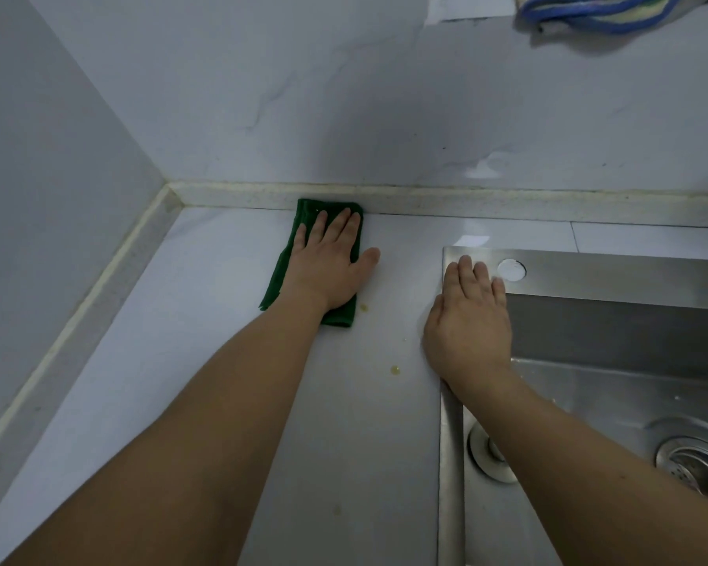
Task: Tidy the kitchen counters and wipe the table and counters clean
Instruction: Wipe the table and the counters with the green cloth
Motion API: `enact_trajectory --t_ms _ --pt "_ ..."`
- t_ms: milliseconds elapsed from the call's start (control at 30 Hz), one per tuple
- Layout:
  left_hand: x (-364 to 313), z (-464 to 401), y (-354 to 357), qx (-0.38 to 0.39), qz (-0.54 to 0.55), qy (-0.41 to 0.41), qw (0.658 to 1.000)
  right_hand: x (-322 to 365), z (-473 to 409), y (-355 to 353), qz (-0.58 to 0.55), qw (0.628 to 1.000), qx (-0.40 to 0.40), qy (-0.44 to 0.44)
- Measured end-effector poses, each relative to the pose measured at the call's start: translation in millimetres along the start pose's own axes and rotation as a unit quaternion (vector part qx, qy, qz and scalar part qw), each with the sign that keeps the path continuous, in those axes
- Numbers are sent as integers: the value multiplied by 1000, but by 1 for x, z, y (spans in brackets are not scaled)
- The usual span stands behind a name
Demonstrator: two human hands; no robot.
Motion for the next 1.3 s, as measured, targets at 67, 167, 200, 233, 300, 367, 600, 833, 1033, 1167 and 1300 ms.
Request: enact_trajectory --t_ms 67,167,200,233,300,367,600,833,1033,1167,1300 --pt "0 0 1 2 2 0 1000 1 0 -1 -1 1000 1 2" --pt "0 1 1 3 4 -8 1000 1 0 -1 -7 1000 -4 4" --pt "-1 2 1 2 4 -12 1000 0 0 -1 -10 1000 -7 5" --pt "-4 3 1 2 5 -15 1000 0 0 -1 -10 1000 -9 6" --pt "-16 6 3 4 6 -10 1000 -1 0 -1 -11 1000 -10 5" --pt "-32 8 4 6 5 10 1000 -1 1 -1 -14 1000 -12 4" --pt "-38 4 7 0 4 22 1000 -4 0 -1 -25 999 -25 5" --pt "-40 18 9 1 11 25 1000 -5 -1 0 -15 999 -29 7" --pt "-47 64 9 7 9 37 999 -3 -2 -3 -9 1000 -28 4" --pt "-52 113 15 4 10 33 999 -3 0 -3 -18 999 -26 9" --pt "-61 177 20 6 9 28 1000 -3 1 -2 -20 1000 -18 6"
Point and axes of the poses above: each hand's wrist, its own z-axis away from the middle knuckle, its own y-axis out of the palm, x = y × z, the point moved 10 cm from there along -z, towards the middle knuckle, and after that the axes turned 2 degrees about y, right-handed, at the moved point
